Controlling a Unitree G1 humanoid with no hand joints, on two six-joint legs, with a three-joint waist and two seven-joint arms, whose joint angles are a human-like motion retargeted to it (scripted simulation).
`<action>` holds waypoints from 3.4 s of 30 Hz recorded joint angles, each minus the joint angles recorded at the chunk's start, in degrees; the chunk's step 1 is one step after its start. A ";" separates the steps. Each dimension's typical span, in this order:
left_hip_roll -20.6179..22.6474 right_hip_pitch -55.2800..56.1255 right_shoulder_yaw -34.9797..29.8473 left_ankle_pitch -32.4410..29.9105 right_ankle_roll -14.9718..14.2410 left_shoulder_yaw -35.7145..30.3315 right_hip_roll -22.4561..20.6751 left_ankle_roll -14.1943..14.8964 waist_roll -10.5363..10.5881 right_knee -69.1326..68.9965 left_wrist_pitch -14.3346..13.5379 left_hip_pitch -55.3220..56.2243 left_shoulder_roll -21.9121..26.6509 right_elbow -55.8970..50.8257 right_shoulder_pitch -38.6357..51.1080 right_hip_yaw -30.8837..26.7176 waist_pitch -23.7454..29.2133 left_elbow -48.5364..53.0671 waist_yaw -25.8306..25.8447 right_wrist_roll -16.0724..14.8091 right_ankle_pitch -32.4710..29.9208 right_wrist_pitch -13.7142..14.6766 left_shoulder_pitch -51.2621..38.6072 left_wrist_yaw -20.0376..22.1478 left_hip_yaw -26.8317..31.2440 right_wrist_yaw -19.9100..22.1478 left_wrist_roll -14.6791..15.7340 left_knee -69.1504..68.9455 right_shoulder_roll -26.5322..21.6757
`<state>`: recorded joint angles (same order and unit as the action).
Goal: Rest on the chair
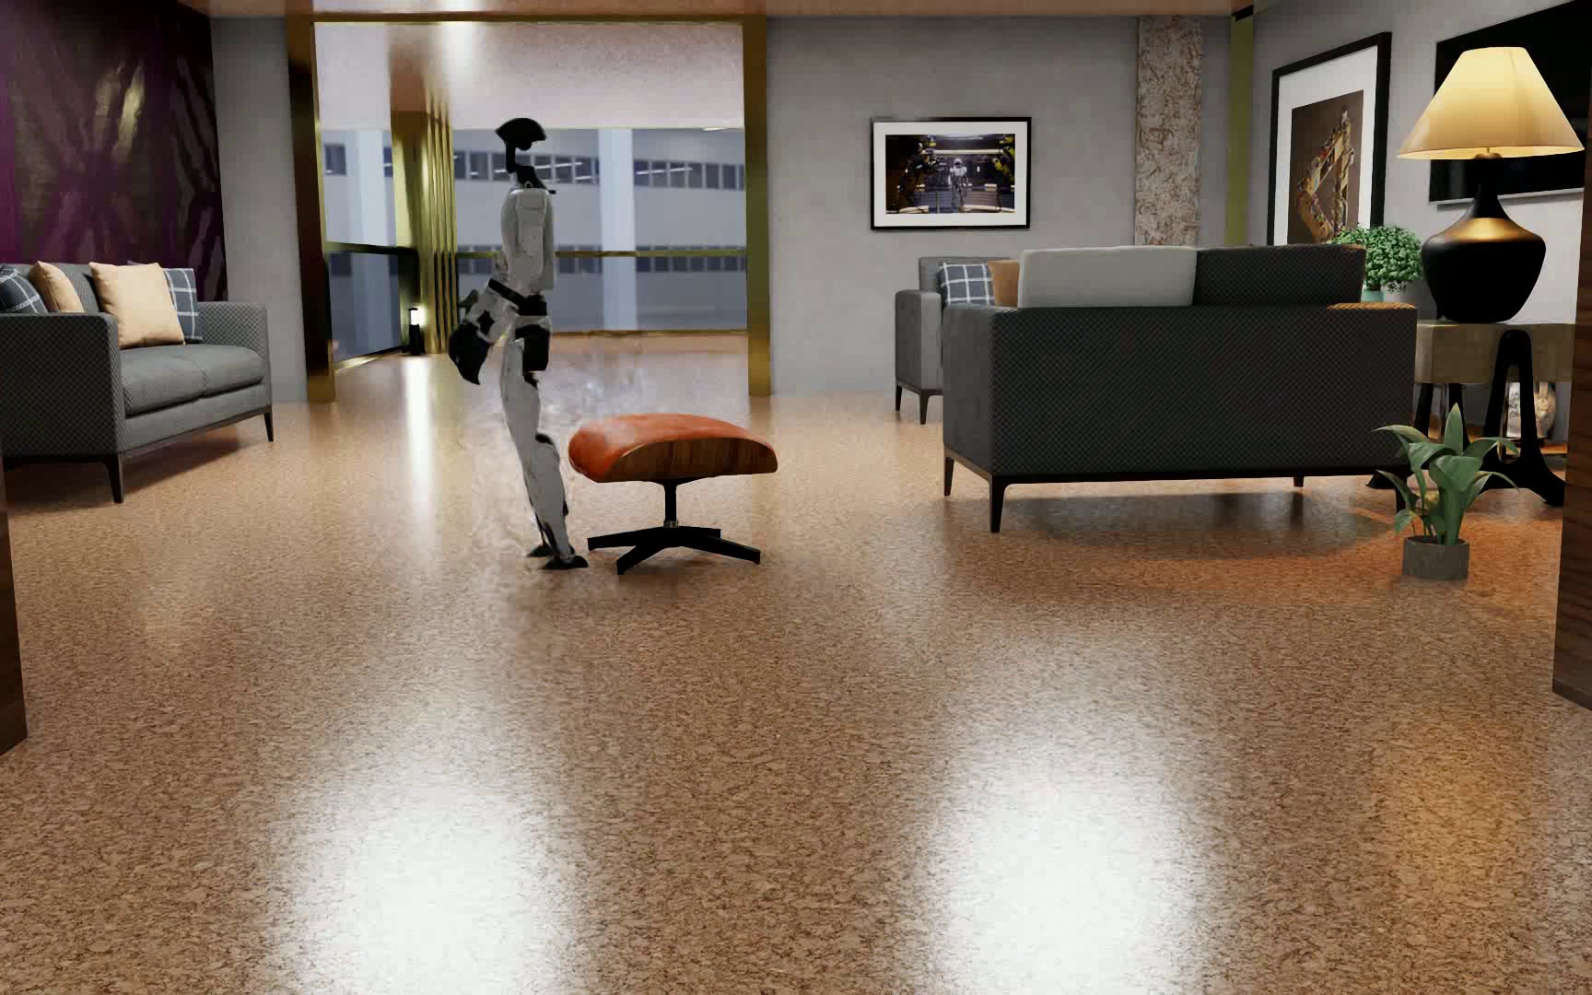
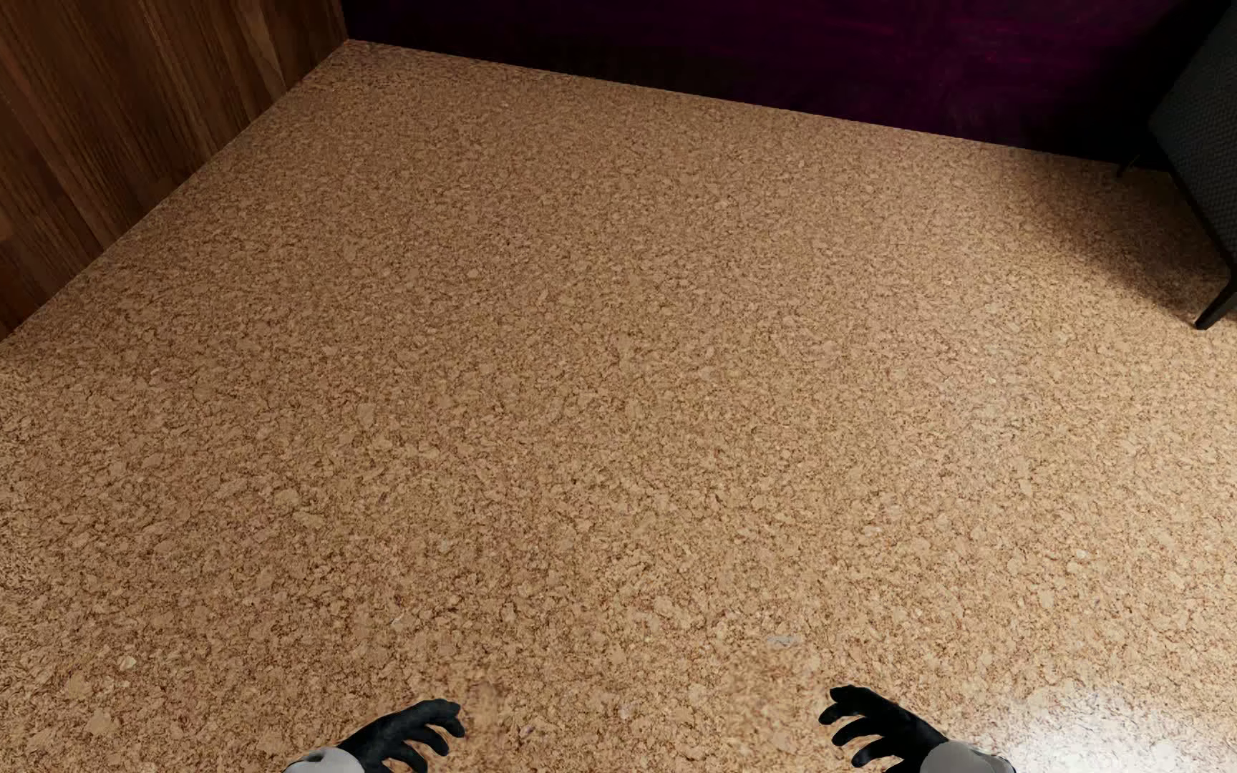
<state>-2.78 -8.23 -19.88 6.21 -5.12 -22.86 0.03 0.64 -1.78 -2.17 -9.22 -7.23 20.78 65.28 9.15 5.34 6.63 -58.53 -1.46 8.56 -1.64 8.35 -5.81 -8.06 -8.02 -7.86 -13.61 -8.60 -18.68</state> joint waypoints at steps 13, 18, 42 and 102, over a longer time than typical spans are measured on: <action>-0.91 -4.78 4.56 3.02 0.15 2.63 0.16 0.37 -0.34 2.20 2.31 -2.98 0.50 2.14 -8.77 -0.59 -6.81 -5.50 -0.47 0.50 1.86 -1.06 4.54 0.60 1.99 -1.78 0.57 -0.28 6.03; -0.43 -4.28 3.13 2.14 0.42 2.69 0.29 -0.13 -0.07 1.53 1.87 -3.15 -0.99 1.72 -7.57 -0.63 -6.33 -2.96 -0.66 0.86 1.81 -0.65 5.31 0.04 2.26 -2.01 0.52 -0.04 4.02; -5.09 49.99 -22.26 10.94 -2.47 -35.48 4.77 3.17 0.13 -57.02 -1.60 47.33 7.64 -23.94 26.48 -5.88 25.64 21.75 0.42 4.42 13.67 1.92 -36.40 -5.25 11.13 -2.11 -6.91 -53.02 -4.58; -8.05 66.30 4.04 12.90 -2.29 5.39 4.70 6.17 -1.17 -108.76 6.15 60.76 2.60 -1.92 -7.51 -11.93 24.68 0.29 1.92 3.79 12.74 -2.55 4.62 -0.28 19.42 -0.83 1.99 -103.84 4.21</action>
<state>-10.83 58.07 -15.84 19.10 -7.41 -17.47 4.73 6.81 -2.95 -110.93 -3.07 53.53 23.39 63.36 1.64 -6.58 31.31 -58.23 0.46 12.35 11.10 5.80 -1.19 -8.34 11.40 -8.69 -11.62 -112.44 -14.48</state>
